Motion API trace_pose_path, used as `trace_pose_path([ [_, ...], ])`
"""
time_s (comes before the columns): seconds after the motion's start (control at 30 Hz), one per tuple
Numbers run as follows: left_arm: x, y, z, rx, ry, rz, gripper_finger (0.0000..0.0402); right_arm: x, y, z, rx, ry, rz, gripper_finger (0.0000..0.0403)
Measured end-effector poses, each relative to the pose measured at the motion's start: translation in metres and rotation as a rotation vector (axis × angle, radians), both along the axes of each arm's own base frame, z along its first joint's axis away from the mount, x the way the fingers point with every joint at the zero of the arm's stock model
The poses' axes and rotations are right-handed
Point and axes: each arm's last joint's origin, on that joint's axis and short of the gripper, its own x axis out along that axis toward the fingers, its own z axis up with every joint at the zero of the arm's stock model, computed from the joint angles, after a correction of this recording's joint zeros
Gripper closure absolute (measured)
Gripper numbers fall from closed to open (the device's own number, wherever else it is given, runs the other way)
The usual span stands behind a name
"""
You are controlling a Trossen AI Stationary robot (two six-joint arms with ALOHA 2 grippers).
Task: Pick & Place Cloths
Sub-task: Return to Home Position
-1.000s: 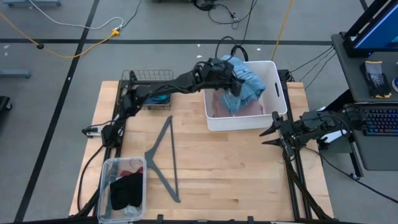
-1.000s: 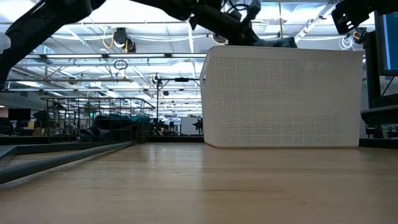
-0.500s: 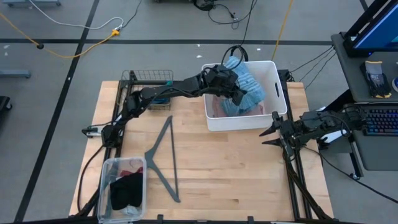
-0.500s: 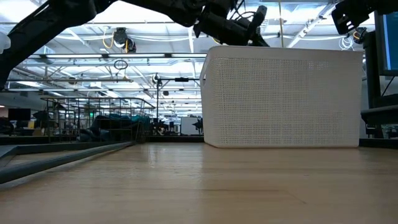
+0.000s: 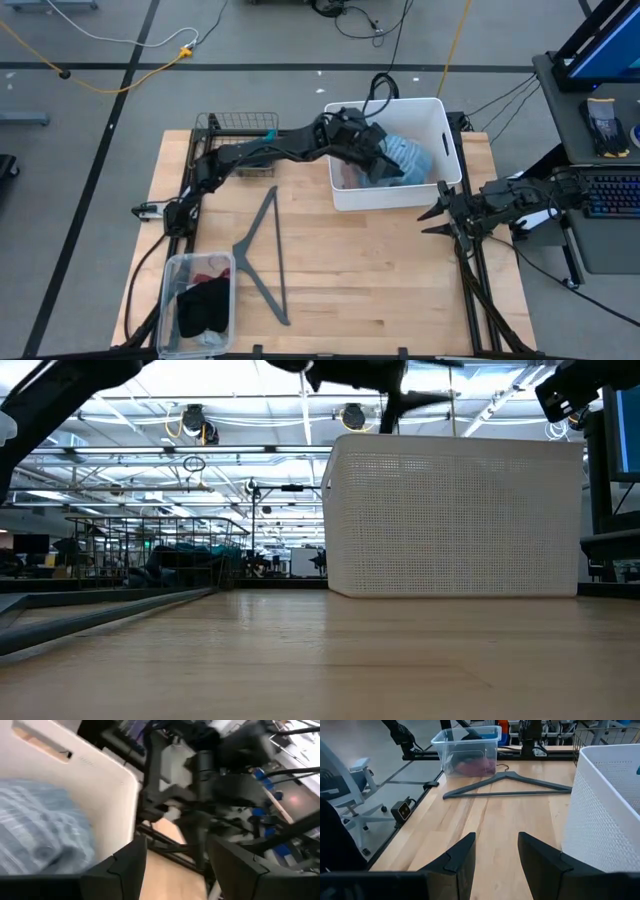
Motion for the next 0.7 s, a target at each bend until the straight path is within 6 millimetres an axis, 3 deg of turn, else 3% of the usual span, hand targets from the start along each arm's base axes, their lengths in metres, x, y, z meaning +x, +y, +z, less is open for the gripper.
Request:
trace_pose_path([
  [0.4, -0.061, -0.034, 0.076, 0.129, -0.015, -0.085, 0.0185, -0.001, 0.001, -0.003, -0.018, 0.025, 0.049, 0.0264],
  [0.7, -0.105, -0.080, 0.085, 0.400, 0.257, -0.024, 0.0185, -0.003, 0.001, -0.008, -0.035, 0.076, 0.086, 0.0264],
])
